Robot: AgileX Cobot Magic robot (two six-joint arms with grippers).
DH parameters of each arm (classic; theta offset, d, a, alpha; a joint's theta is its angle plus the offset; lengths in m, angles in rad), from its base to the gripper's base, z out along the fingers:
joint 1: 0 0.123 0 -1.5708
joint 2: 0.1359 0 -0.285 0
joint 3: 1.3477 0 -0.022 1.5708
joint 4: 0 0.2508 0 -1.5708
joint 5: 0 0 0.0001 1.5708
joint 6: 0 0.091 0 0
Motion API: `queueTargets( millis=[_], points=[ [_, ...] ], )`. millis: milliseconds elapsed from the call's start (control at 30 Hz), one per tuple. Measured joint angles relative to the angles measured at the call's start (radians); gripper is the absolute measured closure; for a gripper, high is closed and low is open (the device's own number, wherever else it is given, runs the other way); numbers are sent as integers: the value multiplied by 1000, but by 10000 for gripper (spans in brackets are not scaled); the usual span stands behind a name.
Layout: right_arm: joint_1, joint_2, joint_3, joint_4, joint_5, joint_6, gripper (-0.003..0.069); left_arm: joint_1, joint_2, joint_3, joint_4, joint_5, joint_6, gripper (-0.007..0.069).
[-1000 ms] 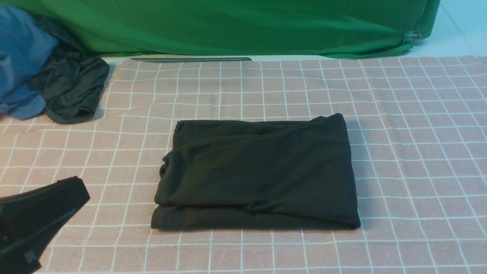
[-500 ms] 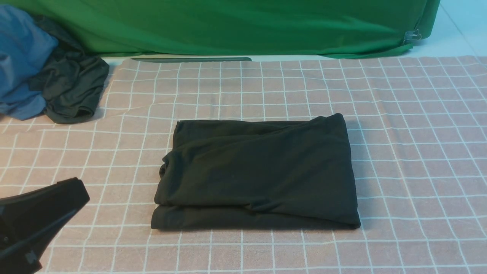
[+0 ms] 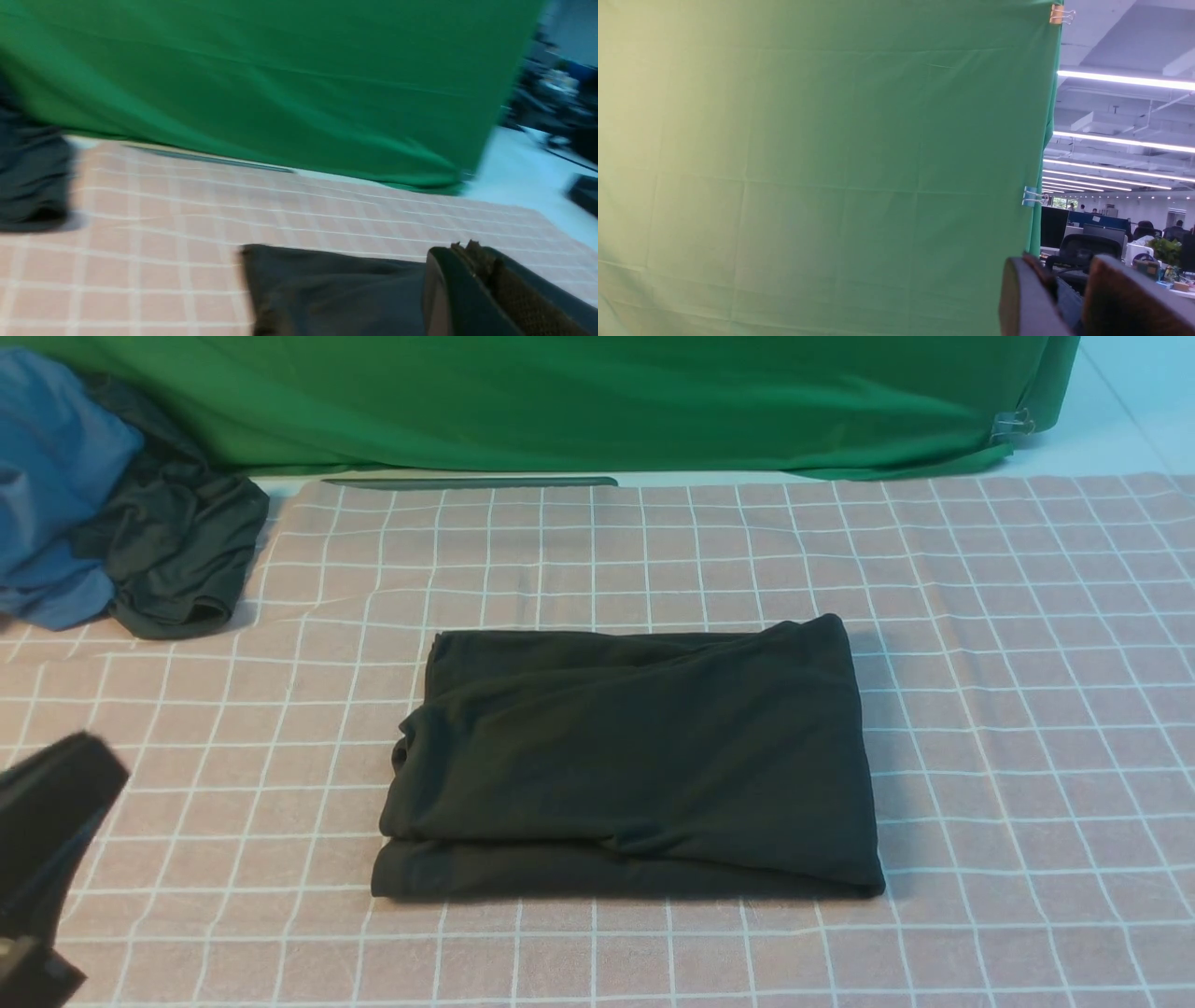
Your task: Fold a long-sleeved shirt over a pink coffee tablecloth.
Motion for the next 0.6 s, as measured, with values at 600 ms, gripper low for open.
queueTargets(
  millis=[600],
  points=[
    [0,0,0,0,0,1,421,203,-174,261,-8,51,-47,610]
  ],
)
